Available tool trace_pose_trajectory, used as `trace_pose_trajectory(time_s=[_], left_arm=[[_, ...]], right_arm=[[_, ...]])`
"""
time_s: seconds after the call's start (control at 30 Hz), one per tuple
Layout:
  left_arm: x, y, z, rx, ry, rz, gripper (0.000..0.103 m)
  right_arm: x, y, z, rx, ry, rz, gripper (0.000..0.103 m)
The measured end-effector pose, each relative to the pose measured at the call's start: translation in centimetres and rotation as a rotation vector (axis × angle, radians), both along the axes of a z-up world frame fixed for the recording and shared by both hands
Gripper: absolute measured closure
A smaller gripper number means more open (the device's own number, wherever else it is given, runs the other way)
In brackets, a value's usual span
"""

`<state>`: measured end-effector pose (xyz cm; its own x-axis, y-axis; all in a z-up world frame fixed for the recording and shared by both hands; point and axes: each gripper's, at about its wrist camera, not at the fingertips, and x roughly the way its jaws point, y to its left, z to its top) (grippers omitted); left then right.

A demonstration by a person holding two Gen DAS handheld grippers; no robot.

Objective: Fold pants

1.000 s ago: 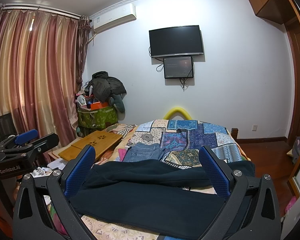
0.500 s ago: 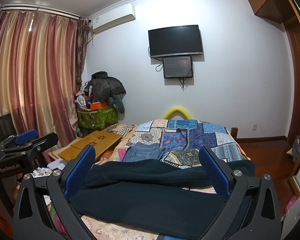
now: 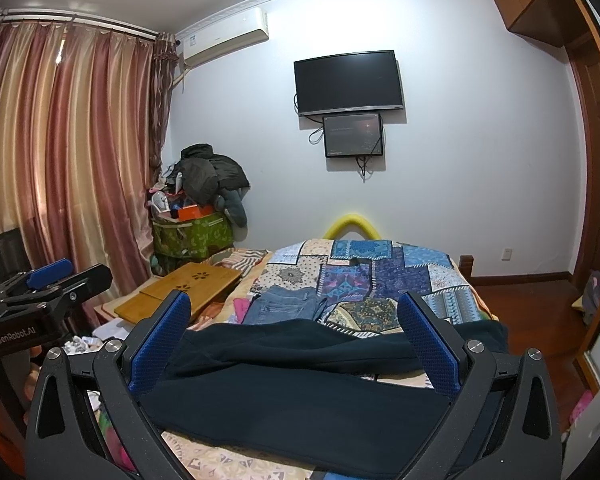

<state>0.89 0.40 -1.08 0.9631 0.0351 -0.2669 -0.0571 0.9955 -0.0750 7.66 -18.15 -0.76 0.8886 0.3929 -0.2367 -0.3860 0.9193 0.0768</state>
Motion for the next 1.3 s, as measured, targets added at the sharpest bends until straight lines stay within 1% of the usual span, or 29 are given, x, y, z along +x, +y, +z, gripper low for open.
trace_pose_trajectory(time_s=[0.9, 1.1, 1.17, 1.3], left_arm=[[0.0, -0.6, 0.4, -0.007, -0.002, 0.006, 0.0], [1.5, -0.1, 0.1, -0.013, 0.02, 0.001, 0.0], [2.4, 0.2, -0.1, -0.011, 0.027, -0.011, 0.0], [5.0, 1.4, -0.7, -0.01, 0.053, -0.002, 0.0]], right_arm=[[0.2, -0.4, -0.3, -0.003, 0.003, -0.008, 0.0], [0.9, -0.6, -0.9, -0.012, 0.018, -0.012, 0.0], [1.6, -0.6, -1.2, -0.021, 0.027, -0.017, 0.0], [3.6, -0.8, -2.2, -0.039, 0.052, -0.049, 0.0]])
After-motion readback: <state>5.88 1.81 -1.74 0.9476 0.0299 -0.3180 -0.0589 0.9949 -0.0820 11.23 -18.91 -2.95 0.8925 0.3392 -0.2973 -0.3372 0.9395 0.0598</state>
